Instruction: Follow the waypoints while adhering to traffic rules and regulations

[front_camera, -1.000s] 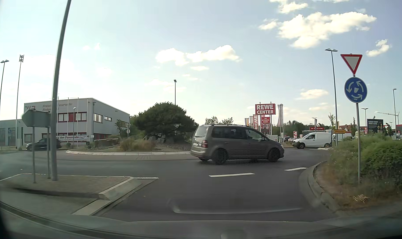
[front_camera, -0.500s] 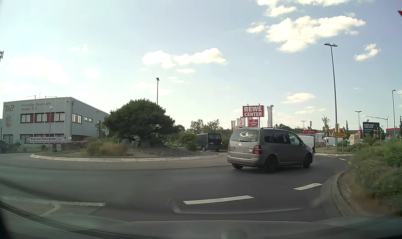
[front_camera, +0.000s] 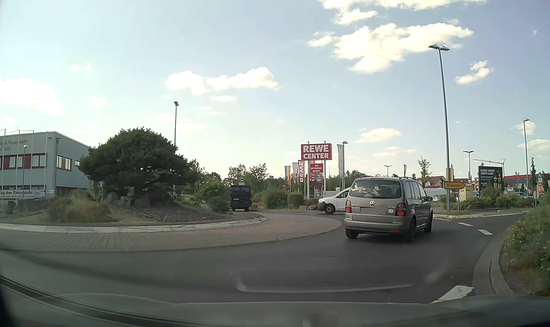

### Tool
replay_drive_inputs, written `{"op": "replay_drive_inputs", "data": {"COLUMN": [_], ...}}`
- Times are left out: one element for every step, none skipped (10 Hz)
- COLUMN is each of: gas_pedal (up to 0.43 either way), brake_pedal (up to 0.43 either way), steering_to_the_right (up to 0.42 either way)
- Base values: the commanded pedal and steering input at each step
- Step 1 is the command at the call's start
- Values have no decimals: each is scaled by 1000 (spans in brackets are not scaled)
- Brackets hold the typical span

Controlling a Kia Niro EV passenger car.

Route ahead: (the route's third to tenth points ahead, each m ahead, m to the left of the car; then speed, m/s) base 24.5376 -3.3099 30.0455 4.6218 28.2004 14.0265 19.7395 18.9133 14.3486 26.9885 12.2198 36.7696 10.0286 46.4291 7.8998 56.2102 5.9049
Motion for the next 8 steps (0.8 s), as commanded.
{"op": "replay_drive_inputs", "data": {"gas_pedal": [0, 0, 0, 0, 0, 0, 0, 0], "brake_pedal": [30, 30, 30, 37, 37, 30, 30, 30], "steering_to_the_right": [171, 183, 195, 201, 209, 213, 212, 210]}}
